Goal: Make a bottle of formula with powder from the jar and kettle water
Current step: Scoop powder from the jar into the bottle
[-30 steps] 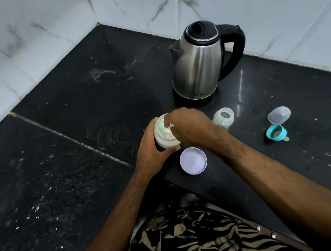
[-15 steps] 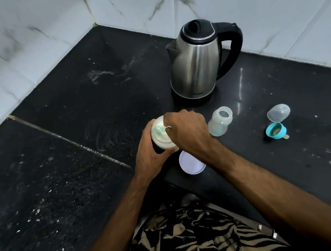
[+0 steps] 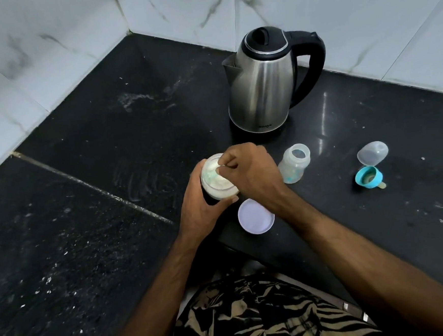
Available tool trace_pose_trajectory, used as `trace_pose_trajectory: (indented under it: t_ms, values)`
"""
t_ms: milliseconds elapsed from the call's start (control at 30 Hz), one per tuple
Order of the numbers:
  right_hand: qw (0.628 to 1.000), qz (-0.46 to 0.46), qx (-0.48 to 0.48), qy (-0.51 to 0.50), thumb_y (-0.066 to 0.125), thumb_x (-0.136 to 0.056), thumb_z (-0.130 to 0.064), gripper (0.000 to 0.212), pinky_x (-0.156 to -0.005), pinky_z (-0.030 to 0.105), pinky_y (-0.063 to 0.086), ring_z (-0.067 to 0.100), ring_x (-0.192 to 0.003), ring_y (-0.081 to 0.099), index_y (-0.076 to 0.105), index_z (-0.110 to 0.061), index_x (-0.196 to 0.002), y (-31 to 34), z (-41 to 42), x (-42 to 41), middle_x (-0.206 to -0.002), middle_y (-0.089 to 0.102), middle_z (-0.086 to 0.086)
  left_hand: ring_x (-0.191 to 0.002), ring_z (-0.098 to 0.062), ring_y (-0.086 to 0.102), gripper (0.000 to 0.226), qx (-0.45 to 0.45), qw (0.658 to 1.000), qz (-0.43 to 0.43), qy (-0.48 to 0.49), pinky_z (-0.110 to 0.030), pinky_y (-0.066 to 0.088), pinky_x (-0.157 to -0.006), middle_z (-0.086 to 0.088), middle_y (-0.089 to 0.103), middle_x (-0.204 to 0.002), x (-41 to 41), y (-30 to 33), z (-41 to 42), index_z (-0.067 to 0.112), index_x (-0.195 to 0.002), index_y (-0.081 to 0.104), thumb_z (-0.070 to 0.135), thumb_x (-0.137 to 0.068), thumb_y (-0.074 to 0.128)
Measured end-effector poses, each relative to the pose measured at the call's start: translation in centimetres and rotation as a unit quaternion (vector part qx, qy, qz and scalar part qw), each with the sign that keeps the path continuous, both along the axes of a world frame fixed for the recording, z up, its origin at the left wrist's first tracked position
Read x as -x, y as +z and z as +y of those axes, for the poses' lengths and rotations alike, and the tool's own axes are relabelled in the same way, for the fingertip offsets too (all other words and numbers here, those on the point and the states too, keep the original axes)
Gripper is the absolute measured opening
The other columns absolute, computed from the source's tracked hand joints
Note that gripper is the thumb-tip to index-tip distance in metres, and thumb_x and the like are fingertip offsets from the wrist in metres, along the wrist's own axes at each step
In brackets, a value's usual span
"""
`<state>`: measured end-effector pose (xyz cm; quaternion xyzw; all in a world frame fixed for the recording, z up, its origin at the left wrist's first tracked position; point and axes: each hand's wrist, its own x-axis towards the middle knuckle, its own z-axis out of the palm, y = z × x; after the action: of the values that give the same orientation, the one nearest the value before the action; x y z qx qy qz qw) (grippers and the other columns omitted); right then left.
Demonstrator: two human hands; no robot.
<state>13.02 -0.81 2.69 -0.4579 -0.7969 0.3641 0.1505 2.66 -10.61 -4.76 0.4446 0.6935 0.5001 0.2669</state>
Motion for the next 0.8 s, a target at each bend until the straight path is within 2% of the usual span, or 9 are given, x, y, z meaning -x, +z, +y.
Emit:
trace_pose_trajectory:
  t_ms: [67,133,200,433,633,733,800]
  values:
    - [0.998,0.041,0.036,-0.020,0.076,-0.079,-0.020,0.004,-0.072,0.031,0.057,0.006,-0.077,0.069,0.075,-0.022,-0.082,0.2,0.6,-0.6,-0.080,0.074,-0.008,-0.130,-0.009,0.048,0.090,0.000,1.000,-0.001,0.008,-0.041,0.043,-0.106,0.012,0.051,-0.140,0.1,-0.1,0.0,0.025,-0.142,0.039,0.020,-0.067,0.089]
    - [0.994,0.078,0.069,-0.027,0.077,-0.078,-0.016,0.008,-0.058,0.021,0.051,0.000,-0.063,0.065,0.073,-0.022,-0.075,0.5,1.1,-1.2,-0.072,0.074,-0.008,-0.131,-0.008,0.047,0.094,0.009,1.000,0.001,0.016,-0.042,0.043,-0.106,0.012,0.049,-0.141,0.2,-0.3,0.0,0.025,-0.144,0.036,0.024,-0.066,0.090]
    - [0.991,0.101,0.085,-0.030,0.077,-0.077,-0.014,0.010,-0.053,0.017,0.045,-0.002,-0.054,0.061,0.072,-0.021,-0.071,0.7,1.5,-1.7,-0.067,0.073,-0.008,-0.131,-0.008,0.047,0.096,0.014,1.000,0.003,0.019,-0.043,0.043,-0.106,0.013,0.049,-0.142,0.4,-0.5,0.1,0.026,-0.144,0.036,0.025,-0.065,0.091]
    - [0.988,0.124,0.083,-0.047,0.078,-0.076,-0.017,0.010,-0.056,0.024,0.051,0.004,-0.062,0.066,0.072,-0.023,-0.073,0.4,2.1,-2.7,-0.069,0.074,-0.006,-0.128,-0.007,0.049,0.092,0.003,1.000,0.002,0.014,-0.039,0.044,-0.105,0.013,0.051,-0.138,0.4,-0.5,0.5,0.025,-0.141,0.039,0.020,-0.065,0.091]
    - [0.989,0.124,0.057,-0.049,0.076,-0.078,-0.017,0.011,-0.059,0.030,0.056,0.004,-0.060,0.065,0.070,-0.025,-0.073,0.2,2.0,-2.8,-0.068,0.072,-0.009,-0.124,-0.003,0.051,0.087,-0.006,1.000,0.006,0.011,-0.033,0.045,-0.103,0.016,0.053,-0.135,0.4,0.0,0.7,0.031,-0.137,0.041,0.017,-0.066,0.089]
    - [0.993,0.105,0.025,-0.037,0.075,-0.079,-0.022,0.006,-0.065,0.032,0.058,0.003,-0.060,0.064,0.071,-0.026,-0.076,0.0,1.8,-2.7,-0.070,0.073,-0.010,-0.124,-0.004,0.051,0.088,-0.007,1.000,0.007,0.010,-0.032,0.046,-0.102,0.016,0.053,-0.134,0.4,-0.1,0.7,0.033,-0.137,0.040,0.017,-0.066,0.089]
    - [0.995,0.093,0.021,-0.013,0.076,-0.079,-0.023,0.008,-0.071,0.035,0.059,0.004,-0.068,0.068,0.070,-0.028,-0.076,0.0,1.5,-2.5,-0.073,0.073,-0.010,-0.124,-0.003,0.051,0.089,-0.006,1.000,0.009,0.011,-0.027,0.045,-0.101,0.016,0.053,-0.135,0.3,-0.1,0.6,0.035,-0.138,0.039,0.018,-0.066,0.089]
